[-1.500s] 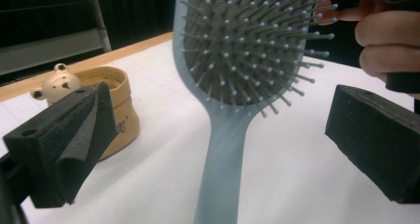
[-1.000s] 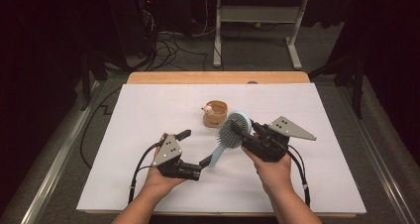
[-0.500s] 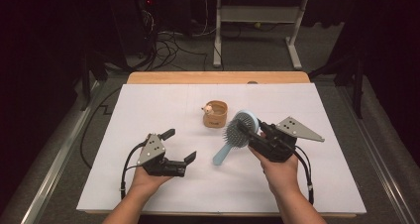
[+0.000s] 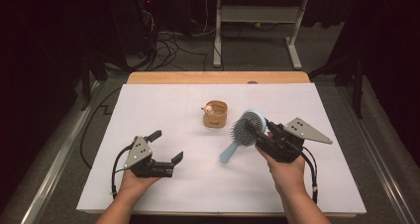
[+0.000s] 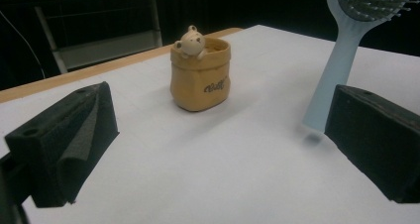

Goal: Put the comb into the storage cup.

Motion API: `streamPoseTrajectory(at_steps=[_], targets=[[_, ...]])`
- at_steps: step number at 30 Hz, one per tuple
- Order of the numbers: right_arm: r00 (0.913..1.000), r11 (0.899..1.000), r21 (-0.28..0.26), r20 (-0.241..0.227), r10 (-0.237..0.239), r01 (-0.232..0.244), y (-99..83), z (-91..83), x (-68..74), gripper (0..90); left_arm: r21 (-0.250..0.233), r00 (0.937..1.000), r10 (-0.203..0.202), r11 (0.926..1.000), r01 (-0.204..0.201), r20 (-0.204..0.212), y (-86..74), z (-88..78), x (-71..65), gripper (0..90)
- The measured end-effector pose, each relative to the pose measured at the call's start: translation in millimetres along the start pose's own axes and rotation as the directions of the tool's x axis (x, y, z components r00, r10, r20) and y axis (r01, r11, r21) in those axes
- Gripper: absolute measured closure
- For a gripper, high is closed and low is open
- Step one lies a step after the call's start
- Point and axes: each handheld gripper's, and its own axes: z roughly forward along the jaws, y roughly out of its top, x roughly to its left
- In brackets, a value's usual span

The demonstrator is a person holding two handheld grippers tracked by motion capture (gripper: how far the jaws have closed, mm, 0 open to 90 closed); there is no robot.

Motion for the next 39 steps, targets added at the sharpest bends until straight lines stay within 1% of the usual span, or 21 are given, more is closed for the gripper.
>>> streamPoseTrajectory(at_steps=[2,4,6,7,10,14,18,19,21,27,34,39], targets=[[1.0000,1.000,-0.003,0.003,-0.003,0.003,0.2,-1.8,-1.7,60.0,-0.005,1.0000,0.005,1.0000,-0.005,-0.007,0.5,-1.9,2.3,0.8],[0.9999,1.000,-0.008,0.009,-0.008,0.008,0.4,-3.8,-3.4,60.0,-0.017,0.9998,0.000,0.9999,0.000,-0.018,1.3,-3.5,5.1,1.1],[0.9998,1.000,-0.012,0.018,-0.012,0.012,0.4,-5.9,-5.3,60.0,-0.017,0.9996,0.006,0.9998,-0.006,-0.028,1.2,-4.9,8.3,1.1],[0.9997,1.000,-0.014,0.022,-0.014,0.014,0.3,-6.8,-6.4,60.0,-0.018,0.9995,-0.002,0.9998,0.001,-0.031,1.2,-5.3,9.2,1.0],[0.9995,1.000,-0.018,0.028,-0.013,0.013,0.0,-9.2,-9.8,60.0,-0.014,0.9995,0.008,0.9999,-0.008,-0.032,0.0,-6.4,9.9,0.8],[0.9990,1.000,-0.018,0.040,-0.018,0.019,-0.2,-11.9,-14.0,59.9,-0.012,0.9996,0.011,0.9999,-0.011,-0.027,-0.9,-6.8,9.1,0.8],[0.9984,0.999,-0.015,0.050,-0.028,0.029,0.1,-13.9,-16.4,59.9,-0.013,0.9995,0.006,0.9999,-0.007,-0.031,-0.1,-8.2,10.9,0.9],[0.9981,0.999,-0.015,0.053,-0.030,0.031,0.2,-14.4,-16.9,59.9,-0.015,0.9994,-0.002,0.9999,0.001,-0.034,0.2,-8.3,11.4,1.2],[0.9975,0.999,-0.016,0.063,-0.032,0.034,0.5,-15.4,-18.2,60.0,-0.015,0.9994,-0.005,0.9999,0.004,-0.035,0.5,-8.6,12.3,1.3],[0.9956,0.999,-0.018,0.083,-0.045,0.046,1.8,-18.8,-22.8,59.9,-0.022,0.9994,-0.011,0.9997,0.010,-0.034,1.0,-9.1,12.5,1.3],[0.9917,0.997,-0.017,0.108,-0.069,0.072,3.3,-23.1,-27.9,59.8,-0.021,0.9995,-0.007,0.9998,0.006,-0.032,1.6,-10.0,13.1,1.3],[0.9891,0.997,-0.019,0.125,-0.078,0.081,4.0,-25.9,-31.5,59.8,-0.023,0.9995,-0.006,0.9997,0.006,-0.030,2.3,-10.7,12.9,1.6]])
